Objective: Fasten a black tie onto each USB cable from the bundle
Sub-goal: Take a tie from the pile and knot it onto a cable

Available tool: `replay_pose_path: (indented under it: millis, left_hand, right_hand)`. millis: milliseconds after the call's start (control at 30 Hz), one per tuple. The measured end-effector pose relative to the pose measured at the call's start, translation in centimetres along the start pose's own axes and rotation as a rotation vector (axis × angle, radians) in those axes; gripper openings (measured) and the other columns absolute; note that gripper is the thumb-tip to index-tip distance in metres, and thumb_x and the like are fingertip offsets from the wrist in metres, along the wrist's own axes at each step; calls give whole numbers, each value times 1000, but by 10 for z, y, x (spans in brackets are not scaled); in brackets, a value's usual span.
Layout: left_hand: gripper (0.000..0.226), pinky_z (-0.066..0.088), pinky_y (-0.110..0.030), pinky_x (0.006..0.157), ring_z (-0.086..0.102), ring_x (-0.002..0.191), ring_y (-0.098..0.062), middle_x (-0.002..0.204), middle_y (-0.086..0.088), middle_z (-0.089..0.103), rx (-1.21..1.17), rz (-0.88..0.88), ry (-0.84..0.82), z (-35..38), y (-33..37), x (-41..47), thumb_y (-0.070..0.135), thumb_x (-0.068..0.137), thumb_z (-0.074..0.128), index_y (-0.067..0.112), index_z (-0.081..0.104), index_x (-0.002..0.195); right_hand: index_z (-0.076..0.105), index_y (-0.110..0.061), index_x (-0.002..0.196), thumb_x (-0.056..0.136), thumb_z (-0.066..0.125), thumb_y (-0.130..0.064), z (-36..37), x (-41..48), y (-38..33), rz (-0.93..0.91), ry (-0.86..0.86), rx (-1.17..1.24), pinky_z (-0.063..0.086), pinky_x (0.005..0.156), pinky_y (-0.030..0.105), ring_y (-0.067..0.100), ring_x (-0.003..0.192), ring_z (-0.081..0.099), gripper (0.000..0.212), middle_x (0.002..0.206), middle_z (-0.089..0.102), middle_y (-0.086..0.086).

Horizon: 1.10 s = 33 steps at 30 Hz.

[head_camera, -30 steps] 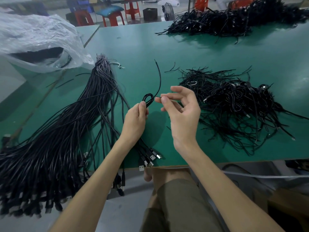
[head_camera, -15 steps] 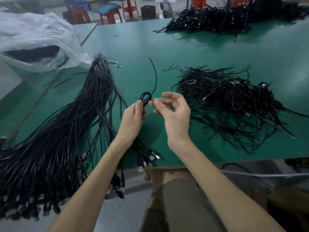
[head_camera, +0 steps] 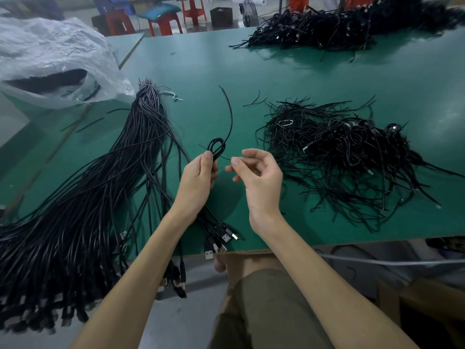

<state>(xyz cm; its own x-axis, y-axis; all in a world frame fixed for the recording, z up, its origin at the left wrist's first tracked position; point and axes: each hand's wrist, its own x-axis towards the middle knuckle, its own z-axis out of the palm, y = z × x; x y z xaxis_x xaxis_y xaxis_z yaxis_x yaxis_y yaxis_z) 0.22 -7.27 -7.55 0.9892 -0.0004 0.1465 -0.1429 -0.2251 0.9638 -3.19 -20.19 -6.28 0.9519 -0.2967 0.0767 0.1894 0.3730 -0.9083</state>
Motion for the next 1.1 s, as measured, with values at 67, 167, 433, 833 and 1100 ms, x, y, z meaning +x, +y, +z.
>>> replay_pose_path:
  millis: [67,167,433,833,1100]
  left_hand:
    - [41,33,-15,51,39,54,0,59,20,47,6,5,-3,0,0,0,36,111,37,21,47,74]
    - [42,34,-15,51,40,55,-1,62,18,49,-4,10,-1,1,2,-2,40,110,37,27,49,72]
    - [45,33,-16,52,41,57,-2,66,16,52,-44,10,-14,-1,5,-4,44,111,35,18,50,77]
    - [44,25,-16,43,27,47,-6,56,14,37,-234,-82,-50,-9,11,-6,43,107,45,20,51,70]
    - [46,24,-20,45,20,48,-12,55,9,26,-280,-154,-407,-27,14,-5,52,102,49,22,49,67]
  right_hand:
    - [61,-5,107,91,73,-1,0,0,0,-7,-6,-2,54,65,24,24,80,75,20,82,73,2]
    - [61,-5,105,90,73,0,1,-1,0,-22,-27,-25,54,64,23,23,79,75,20,81,72,2]
    - [61,-2,105,90,73,0,0,-1,-2,3,-12,-30,55,64,24,24,78,75,19,81,71,2]
    - [61,-5,113,97,70,-23,5,-4,-6,61,-117,-63,51,59,27,14,72,67,26,88,68,2]
    - [67,-23,119,94,74,-37,8,-5,-6,49,-246,-224,51,79,33,28,104,66,30,109,71,11]
